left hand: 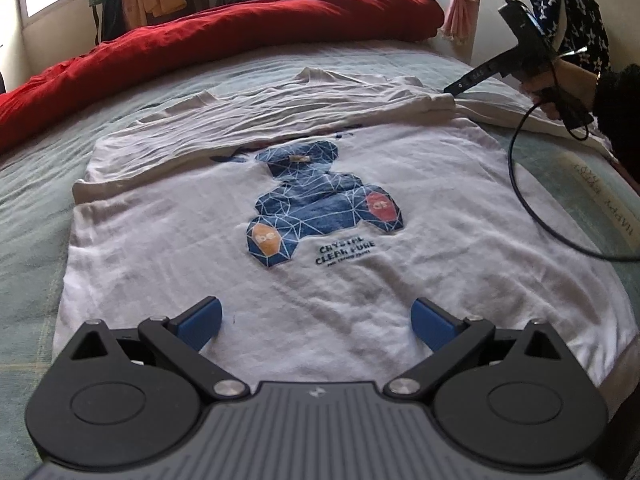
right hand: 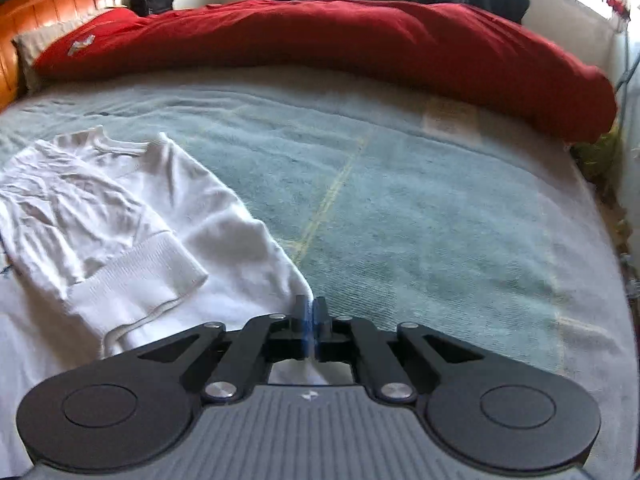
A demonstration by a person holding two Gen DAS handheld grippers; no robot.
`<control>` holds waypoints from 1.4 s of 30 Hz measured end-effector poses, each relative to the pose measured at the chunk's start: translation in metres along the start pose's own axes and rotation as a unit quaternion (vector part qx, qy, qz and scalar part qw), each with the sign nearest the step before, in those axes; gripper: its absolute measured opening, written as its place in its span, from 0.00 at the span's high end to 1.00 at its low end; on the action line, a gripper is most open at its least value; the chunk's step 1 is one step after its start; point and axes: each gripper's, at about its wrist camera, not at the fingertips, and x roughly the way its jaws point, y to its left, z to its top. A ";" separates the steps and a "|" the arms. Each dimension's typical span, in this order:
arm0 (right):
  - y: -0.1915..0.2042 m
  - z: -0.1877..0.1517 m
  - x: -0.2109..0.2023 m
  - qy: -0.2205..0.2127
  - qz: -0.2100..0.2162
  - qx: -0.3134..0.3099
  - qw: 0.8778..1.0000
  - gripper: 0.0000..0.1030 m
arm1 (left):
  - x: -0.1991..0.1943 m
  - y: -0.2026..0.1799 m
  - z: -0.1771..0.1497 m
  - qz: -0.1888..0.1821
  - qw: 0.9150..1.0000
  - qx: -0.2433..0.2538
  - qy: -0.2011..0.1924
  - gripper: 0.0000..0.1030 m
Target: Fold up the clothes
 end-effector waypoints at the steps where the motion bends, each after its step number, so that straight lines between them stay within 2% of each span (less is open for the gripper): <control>1: 0.002 0.003 0.002 -0.005 -0.014 0.001 1.000 0.98 | 0.000 0.000 0.000 0.001 1.000 -0.002 -0.001 0.02; 3: 0.000 0.009 0.007 -0.016 -0.037 0.012 0.999 0.99 | 0.000 0.000 0.001 0.002 1.000 -0.005 -0.002 0.02; 7: -0.009 0.013 0.006 -0.023 -0.045 0.050 0.998 0.98 | -0.005 0.000 0.000 0.000 1.000 -0.002 -0.005 0.02; 9: -0.004 0.011 -0.010 -0.034 -0.041 0.042 0.998 0.95 | -0.006 0.002 -0.001 -0.002 1.000 -0.003 -0.008 0.02; 12: 0.008 0.003 -0.035 -0.037 -0.024 -0.003 0.999 0.78 | -0.004 0.001 -0.001 -0.003 1.000 -0.003 -0.008 0.02; 14: 0.009 0.000 -0.040 -0.029 -0.032 -0.027 0.999 0.56 | -0.003 -0.001 0.000 -0.004 1.000 -0.003 -0.009 0.02; 16: 0.000 -0.001 -0.036 -0.022 -0.037 -0.026 0.999 0.50 | -0.005 -0.004 -0.001 -0.010 1.000 -0.003 -0.010 0.02; 19: -0.022 -0.001 -0.017 -0.010 -0.020 0.009 1.000 0.50 | -0.006 -0.006 -0.003 -0.015 1.000 0.002 -0.008 0.02; 21: -0.027 -0.006 -0.006 0.003 -0.007 0.008 1.000 0.51 | -0.005 -0.004 -0.003 -0.013 1.000 0.002 -0.005 0.02; 22: -0.027 -0.010 -0.003 0.005 0.000 0.005 1.000 0.54 | -0.004 -0.003 -0.003 -0.012 1.000 0.000 -0.004 0.02; 23: -0.027 -0.012 -0.004 0.002 0.013 0.008 1.000 0.79 | -0.003 -0.002 -0.003 -0.011 1.000 -0.002 -0.004 0.02; 24: -0.026 -0.013 -0.005 -0.001 0.019 0.012 1.000 0.99 | -0.002 -0.001 -0.003 -0.011 1.000 -0.004 -0.005 0.02; 28: -0.016 -0.007 -0.001 -0.013 -0.013 0.003 1.000 0.98 | 0.000 0.000 -0.001 -0.006 1.000 -0.008 -0.008 0.02; 34: -0.029 0.006 0.000 -0.024 -0.054 0.063 0.996 0.96 | -0.008 0.000 -0.004 -0.007 1.000 -0.008 -0.012 0.02; 38: -0.012 0.001 -0.042 -0.046 -0.014 0.066 0.997 0.90 | -0.009 0.003 -0.006 -0.003 1.000 -0.011 -0.010 0.02; 42: 0.019 -0.014 -0.059 -0.026 0.049 0.061 0.997 0.89 | -0.013 -0.001 -0.007 -0.005 1.000 -0.011 -0.013 0.02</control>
